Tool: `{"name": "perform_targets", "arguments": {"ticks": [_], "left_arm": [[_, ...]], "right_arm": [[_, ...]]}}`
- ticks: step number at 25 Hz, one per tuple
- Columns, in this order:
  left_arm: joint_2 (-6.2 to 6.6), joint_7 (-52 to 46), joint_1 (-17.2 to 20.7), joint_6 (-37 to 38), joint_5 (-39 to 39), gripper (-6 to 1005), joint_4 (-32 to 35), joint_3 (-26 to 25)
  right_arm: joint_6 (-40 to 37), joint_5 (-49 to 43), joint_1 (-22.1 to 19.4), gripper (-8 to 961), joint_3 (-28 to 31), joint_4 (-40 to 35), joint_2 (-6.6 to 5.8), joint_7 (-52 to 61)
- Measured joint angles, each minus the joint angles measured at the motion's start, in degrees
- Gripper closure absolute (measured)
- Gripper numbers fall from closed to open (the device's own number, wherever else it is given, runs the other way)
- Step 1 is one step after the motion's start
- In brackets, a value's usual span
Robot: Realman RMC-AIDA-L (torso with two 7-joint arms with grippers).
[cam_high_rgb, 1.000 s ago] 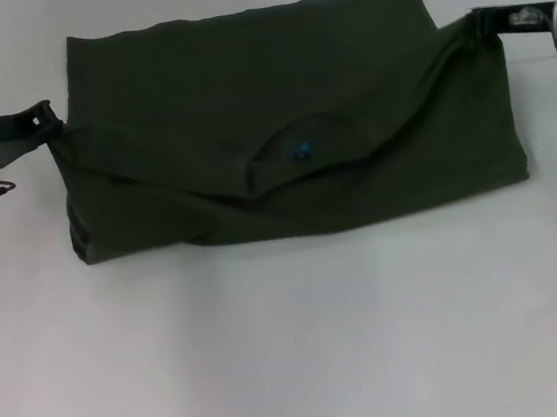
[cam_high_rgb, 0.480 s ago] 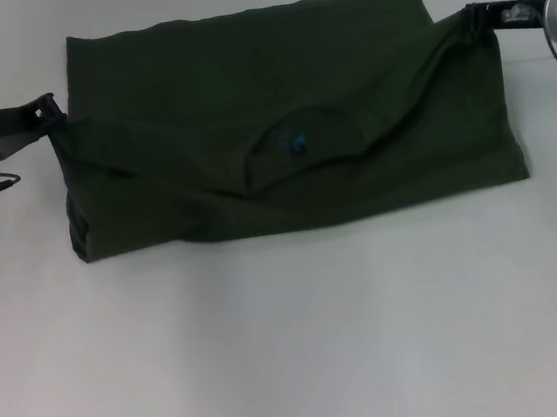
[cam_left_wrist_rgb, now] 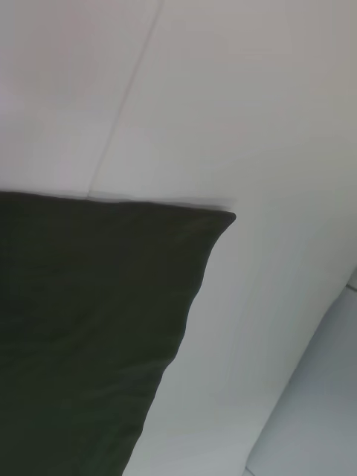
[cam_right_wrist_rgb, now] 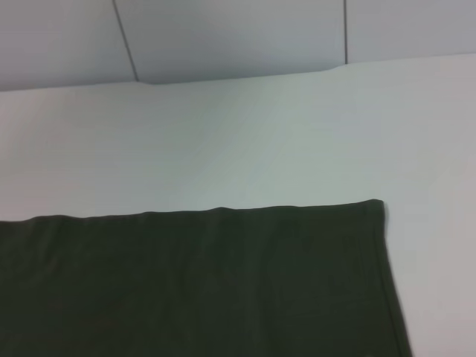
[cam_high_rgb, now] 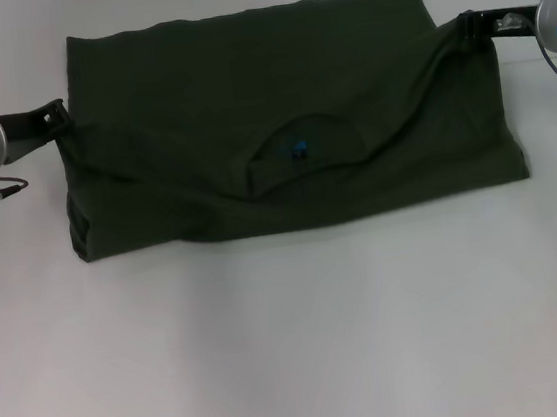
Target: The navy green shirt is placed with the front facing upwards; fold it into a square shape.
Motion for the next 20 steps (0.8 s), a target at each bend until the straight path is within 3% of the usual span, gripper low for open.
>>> {"name": "perform_targets", "arguments": {"ticks": [6, 16, 19, 20], "left_arm": [[-3.07, -0.4, 2.3, -0.3, -0.3, 990, 7.5, -0.2], [-2.05, 2.9, 0.8, -0.3, -0.4, 981, 4.1, 0.1], [-1.53, 4.3, -0.2, -0.2, -0.2, 978, 2.4, 0.2], [-0.67, 5.1, -1.5, -0.2, 0.0, 978, 0.0, 0.4]], "right_arm": [[0.0, 0.0, 0.5, 908, -0.6, -0.2, 0.15, 0.2], [0.8, 0.0, 0.8, 908, -1.0, 0.2, 0.13, -0.1], [1.1, -0.7, 0.8, 908, -1.1, 0.8, 0.13, -0.1], [1.3, -1.3, 0.9, 908, -1.1, 1.1, 0.13, 0.0]]}}
